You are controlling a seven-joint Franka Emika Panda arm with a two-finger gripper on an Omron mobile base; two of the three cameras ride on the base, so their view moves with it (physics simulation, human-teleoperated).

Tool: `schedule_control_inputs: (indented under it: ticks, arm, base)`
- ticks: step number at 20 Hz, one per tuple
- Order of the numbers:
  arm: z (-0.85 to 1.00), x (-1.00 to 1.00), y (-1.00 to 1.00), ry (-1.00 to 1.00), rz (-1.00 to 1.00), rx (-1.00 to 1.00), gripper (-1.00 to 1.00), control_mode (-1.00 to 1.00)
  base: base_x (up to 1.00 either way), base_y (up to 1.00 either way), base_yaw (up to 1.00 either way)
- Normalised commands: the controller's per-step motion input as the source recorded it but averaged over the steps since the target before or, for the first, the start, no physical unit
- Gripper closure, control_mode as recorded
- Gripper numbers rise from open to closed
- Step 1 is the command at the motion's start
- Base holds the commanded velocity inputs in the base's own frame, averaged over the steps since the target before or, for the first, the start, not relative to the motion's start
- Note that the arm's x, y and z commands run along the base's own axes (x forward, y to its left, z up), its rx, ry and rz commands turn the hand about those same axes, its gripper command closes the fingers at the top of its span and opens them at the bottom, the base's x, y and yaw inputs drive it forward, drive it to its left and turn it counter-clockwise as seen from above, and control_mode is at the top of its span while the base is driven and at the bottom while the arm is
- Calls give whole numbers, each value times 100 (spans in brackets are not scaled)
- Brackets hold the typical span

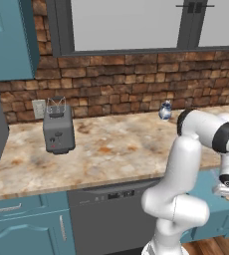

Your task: Open the drawer on the right and place the cutting tools on the cutting board.

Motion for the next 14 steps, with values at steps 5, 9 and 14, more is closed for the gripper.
schedule_control_inputs:
  ticks: [5, 9, 14]
  arm:
    - [66, -3, 0, 4, 3, 0, 100, -100]
    - [49, -25, -12, 9, 1, 0, 100, -100]
    - [26, -17, -13, 15, 0, 0, 100, -100]
  base:
    - [0, 0, 0]
    - [0, 0, 0]
    - [0, 0, 0]
